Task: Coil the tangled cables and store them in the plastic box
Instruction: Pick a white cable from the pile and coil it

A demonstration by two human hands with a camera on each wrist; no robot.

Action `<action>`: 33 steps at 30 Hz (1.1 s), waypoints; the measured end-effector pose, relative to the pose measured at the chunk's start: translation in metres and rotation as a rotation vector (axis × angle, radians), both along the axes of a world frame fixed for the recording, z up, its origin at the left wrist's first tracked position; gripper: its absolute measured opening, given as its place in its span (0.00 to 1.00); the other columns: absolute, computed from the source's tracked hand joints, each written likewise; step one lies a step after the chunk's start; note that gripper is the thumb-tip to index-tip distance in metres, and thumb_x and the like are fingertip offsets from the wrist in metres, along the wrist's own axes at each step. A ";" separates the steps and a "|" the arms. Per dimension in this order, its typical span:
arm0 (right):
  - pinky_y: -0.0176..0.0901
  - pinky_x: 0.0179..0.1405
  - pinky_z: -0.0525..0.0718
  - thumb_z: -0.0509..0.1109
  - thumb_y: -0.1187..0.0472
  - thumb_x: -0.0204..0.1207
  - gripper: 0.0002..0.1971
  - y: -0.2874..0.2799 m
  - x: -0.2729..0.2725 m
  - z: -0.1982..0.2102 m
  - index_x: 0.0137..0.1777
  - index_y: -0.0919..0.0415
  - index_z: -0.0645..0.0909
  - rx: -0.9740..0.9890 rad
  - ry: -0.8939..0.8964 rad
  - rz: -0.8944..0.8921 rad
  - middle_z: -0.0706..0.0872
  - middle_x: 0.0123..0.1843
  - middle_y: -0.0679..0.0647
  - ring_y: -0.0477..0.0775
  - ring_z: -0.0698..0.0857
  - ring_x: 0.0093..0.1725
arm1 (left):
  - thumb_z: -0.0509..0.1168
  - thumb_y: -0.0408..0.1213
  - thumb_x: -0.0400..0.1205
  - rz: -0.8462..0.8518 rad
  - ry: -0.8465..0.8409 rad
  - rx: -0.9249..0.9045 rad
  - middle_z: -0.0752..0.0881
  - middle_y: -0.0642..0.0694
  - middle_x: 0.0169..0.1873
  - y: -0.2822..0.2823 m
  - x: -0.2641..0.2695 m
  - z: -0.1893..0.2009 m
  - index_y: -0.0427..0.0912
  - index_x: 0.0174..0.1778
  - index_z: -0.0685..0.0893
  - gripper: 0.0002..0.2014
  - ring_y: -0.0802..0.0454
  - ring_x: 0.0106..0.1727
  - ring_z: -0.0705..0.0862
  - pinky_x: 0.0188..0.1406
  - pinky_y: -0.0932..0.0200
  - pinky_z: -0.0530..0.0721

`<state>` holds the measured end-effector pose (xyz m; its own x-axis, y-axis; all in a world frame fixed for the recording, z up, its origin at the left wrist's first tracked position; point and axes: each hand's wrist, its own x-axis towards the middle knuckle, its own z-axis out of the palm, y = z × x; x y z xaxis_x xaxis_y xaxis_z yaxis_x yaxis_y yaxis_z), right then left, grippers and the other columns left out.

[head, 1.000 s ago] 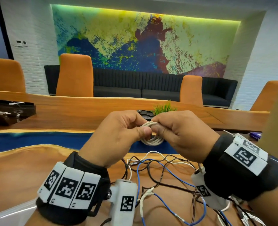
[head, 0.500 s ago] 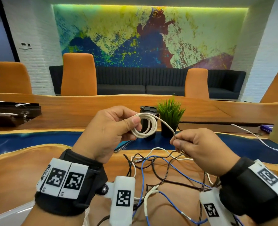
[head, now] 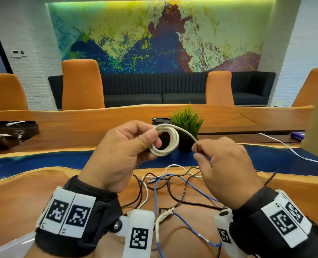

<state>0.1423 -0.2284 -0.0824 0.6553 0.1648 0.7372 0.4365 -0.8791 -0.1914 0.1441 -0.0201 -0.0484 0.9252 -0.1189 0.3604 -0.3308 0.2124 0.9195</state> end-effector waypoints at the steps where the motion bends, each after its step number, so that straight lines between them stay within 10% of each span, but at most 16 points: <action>1: 0.58 0.41 0.81 0.66 0.58 0.77 0.06 0.000 0.000 -0.001 0.48 0.51 0.85 0.031 0.009 0.047 0.84 0.36 0.46 0.55 0.80 0.41 | 0.68 0.37 0.73 0.041 -0.008 -0.015 0.88 0.43 0.31 0.001 0.002 0.000 0.39 0.43 0.87 0.08 0.56 0.31 0.85 0.29 0.65 0.86; 10: 0.34 0.44 0.86 0.59 0.56 0.82 0.11 -0.005 -0.006 0.014 0.52 0.49 0.84 0.560 0.109 0.450 0.88 0.47 0.45 0.48 0.88 0.47 | 0.67 0.39 0.75 0.139 -0.052 0.018 0.89 0.44 0.32 0.005 0.001 0.003 0.40 0.44 0.88 0.08 0.55 0.34 0.86 0.31 0.65 0.86; 23: 0.48 0.41 0.84 0.70 0.64 0.80 0.05 -0.028 0.011 0.007 0.49 0.58 0.87 0.076 -0.090 0.079 0.86 0.41 0.52 0.52 0.83 0.41 | 0.65 0.36 0.75 -0.064 -0.018 -0.069 0.87 0.47 0.28 -0.006 -0.009 0.008 0.39 0.44 0.85 0.07 0.58 0.29 0.84 0.27 0.67 0.84; 33: 0.37 0.29 0.87 0.63 0.68 0.83 0.05 -0.008 0.000 0.019 0.50 0.65 0.82 1.448 0.522 0.573 0.89 0.35 0.58 0.50 0.89 0.33 | 0.67 0.35 0.75 -0.133 -0.050 0.060 0.87 0.40 0.32 -0.012 -0.012 0.001 0.40 0.40 0.88 0.05 0.52 0.31 0.86 0.28 0.64 0.84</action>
<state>0.1420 -0.2360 -0.0630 0.9676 -0.1302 0.2163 0.2508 0.3958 -0.8834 0.1319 -0.0316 -0.0476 0.8809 -0.2618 0.3944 -0.3494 0.2023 0.9149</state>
